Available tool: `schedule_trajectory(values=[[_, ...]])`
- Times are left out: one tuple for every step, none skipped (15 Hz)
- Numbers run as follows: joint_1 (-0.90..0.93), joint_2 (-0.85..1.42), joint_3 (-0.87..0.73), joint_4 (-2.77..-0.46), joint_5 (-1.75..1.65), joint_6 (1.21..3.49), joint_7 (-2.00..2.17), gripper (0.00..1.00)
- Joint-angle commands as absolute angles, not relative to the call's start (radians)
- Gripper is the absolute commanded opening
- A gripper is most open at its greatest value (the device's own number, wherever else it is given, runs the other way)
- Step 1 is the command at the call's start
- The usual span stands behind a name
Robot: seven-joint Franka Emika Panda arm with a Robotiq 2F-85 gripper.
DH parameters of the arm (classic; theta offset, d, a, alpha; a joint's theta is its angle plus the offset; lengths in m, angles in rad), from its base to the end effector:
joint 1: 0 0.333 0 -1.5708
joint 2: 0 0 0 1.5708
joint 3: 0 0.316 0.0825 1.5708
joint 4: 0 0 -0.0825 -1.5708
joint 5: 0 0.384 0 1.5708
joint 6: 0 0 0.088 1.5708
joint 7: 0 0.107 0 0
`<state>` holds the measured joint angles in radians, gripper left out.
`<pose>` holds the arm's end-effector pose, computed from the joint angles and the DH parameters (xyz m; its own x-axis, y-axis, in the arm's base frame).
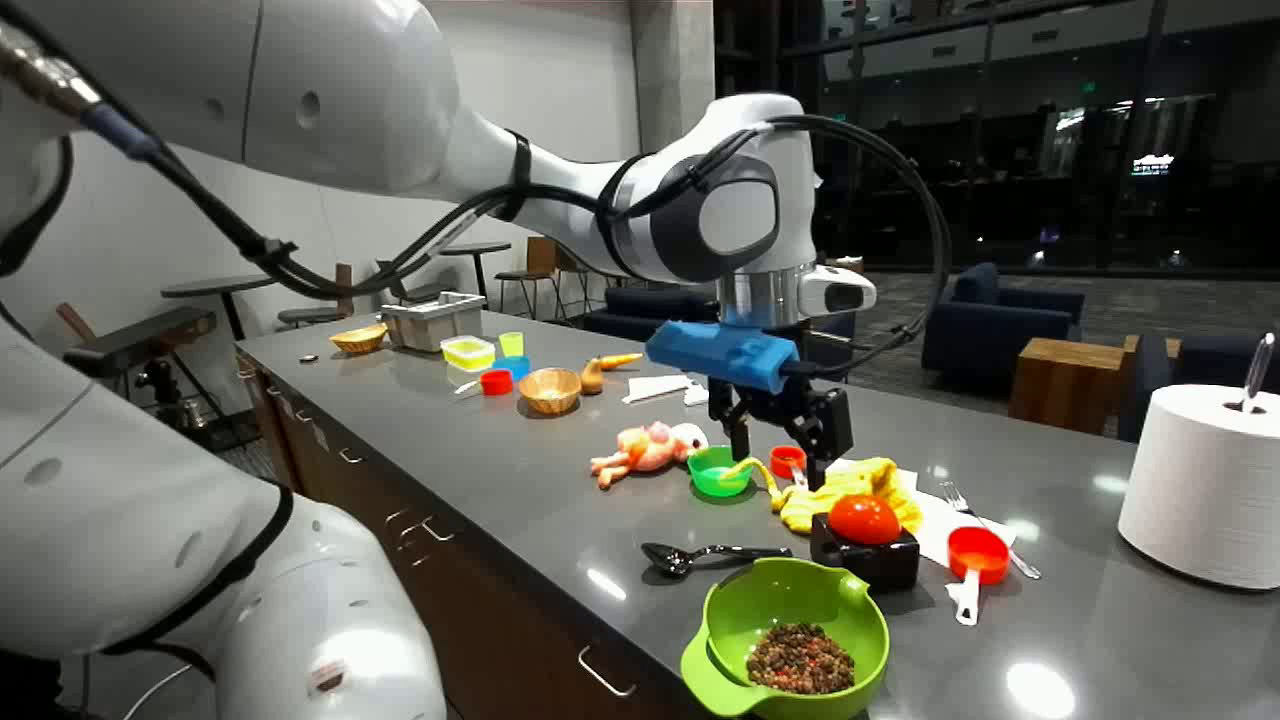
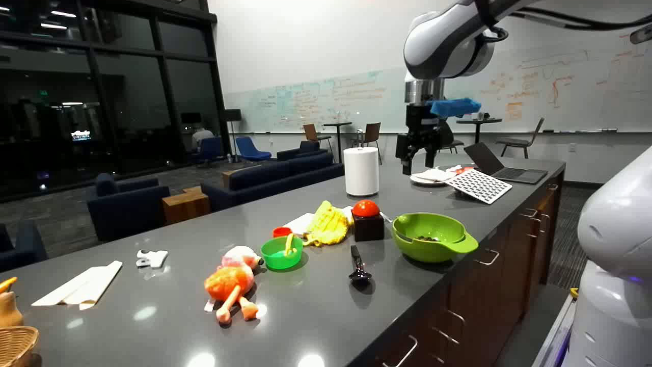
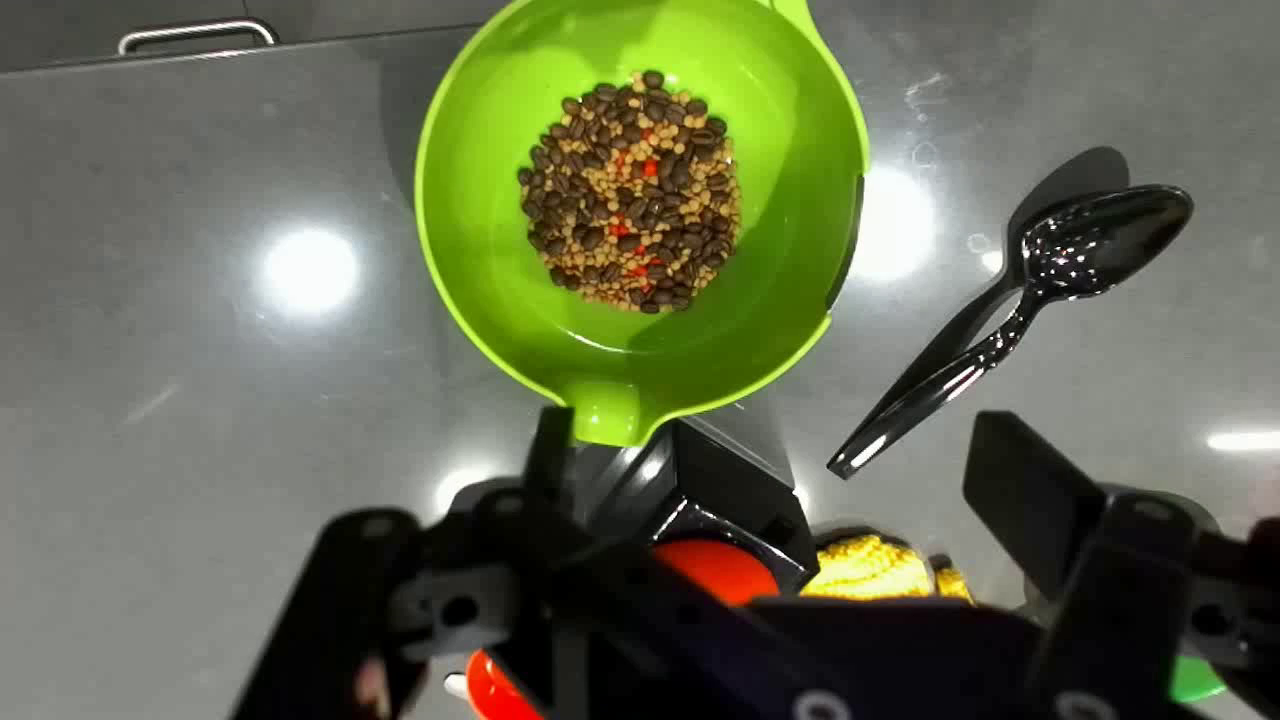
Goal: Pick up the yellow cloth and put it flat to the left side of the table
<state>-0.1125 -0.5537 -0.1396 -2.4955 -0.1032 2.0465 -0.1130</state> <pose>0.3770 -0.1060 0.4834 0.9922 -0.0774 0.0979 -0.0810 -0.9961 0.0341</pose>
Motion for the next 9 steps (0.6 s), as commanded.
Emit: schedule_trajectory(values=[[-0.115, -0.553, -0.137, -2.493, -0.101, 2.044, -0.115, 1.0], [-0.115, -0.553, -0.137, -2.493, -0.101, 2.044, -0.115, 1.0], [-0.115, -0.553, -0.137, -2.493, -0.101, 2.044, -0.115, 1.0], [-0.115, -0.553, -0.137, -2.493, -0.101, 2.044, -0.115, 1.0], [-0.115, -0.553, -0.137, -2.493, -0.101, 2.044, -0.114, 1.0], [-0.115, -0.553, -0.137, -2.493, -0.101, 2.044, -0.114, 1.0], [-0.115, -0.553, -0.137, -2.493, -0.101, 2.044, -0.114, 1.0], [-0.115, -0.553, -0.137, -2.493, -0.101, 2.044, -0.114, 1.0], [-0.108, -0.54, -0.135, -2.489, -0.097, 2.059, -0.118, 1.0]])
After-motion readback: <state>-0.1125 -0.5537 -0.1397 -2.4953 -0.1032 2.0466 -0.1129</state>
